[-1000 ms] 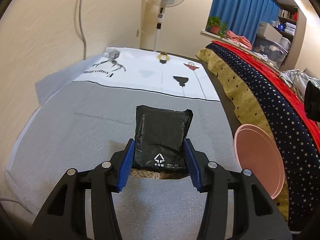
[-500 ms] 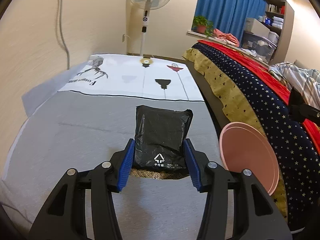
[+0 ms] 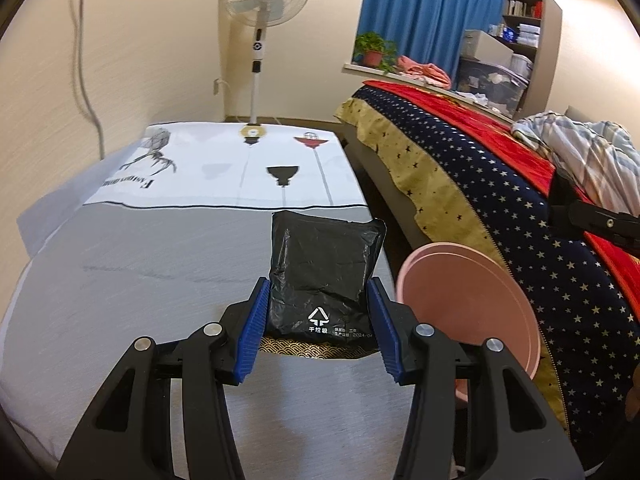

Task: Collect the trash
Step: 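Carry the packet in the left gripper and strap in the right over the bin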

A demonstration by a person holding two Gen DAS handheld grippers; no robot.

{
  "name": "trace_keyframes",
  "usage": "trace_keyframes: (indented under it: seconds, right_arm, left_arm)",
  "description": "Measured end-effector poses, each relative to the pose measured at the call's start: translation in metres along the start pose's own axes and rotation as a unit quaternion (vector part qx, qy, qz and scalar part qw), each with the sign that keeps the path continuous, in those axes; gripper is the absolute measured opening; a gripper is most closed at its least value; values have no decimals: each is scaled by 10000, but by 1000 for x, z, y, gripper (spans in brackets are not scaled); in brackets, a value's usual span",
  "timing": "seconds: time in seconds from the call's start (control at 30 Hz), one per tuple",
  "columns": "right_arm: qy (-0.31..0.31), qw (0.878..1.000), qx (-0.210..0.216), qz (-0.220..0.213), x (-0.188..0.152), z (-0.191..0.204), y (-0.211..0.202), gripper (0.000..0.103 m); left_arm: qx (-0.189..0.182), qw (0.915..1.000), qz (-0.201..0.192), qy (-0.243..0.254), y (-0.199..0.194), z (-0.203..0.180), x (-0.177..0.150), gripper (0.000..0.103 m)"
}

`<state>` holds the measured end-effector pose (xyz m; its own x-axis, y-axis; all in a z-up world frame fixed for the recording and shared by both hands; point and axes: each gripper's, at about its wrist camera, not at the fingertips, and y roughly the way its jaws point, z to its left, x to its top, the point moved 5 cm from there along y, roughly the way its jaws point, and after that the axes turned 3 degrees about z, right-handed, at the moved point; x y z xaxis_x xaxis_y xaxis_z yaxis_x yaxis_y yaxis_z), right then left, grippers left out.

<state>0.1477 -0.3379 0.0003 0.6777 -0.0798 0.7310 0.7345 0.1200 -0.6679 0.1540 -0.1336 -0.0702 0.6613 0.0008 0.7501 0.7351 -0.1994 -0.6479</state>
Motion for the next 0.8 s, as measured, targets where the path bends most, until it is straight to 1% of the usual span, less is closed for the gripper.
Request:
trace_keyframes:
  seconds: [0.47, 0.8]
  right_arm:
    - [161, 9997, -199, 25, 0, -20, 3, 9]
    - [312, 9990, -317, 87, -2, -36, 7, 9]
  left_arm:
    - [-324, 9987, -27, 395, 12, -48, 2, 49]
    - [-599, 9966, 35, 559, 25, -80, 0, 49]
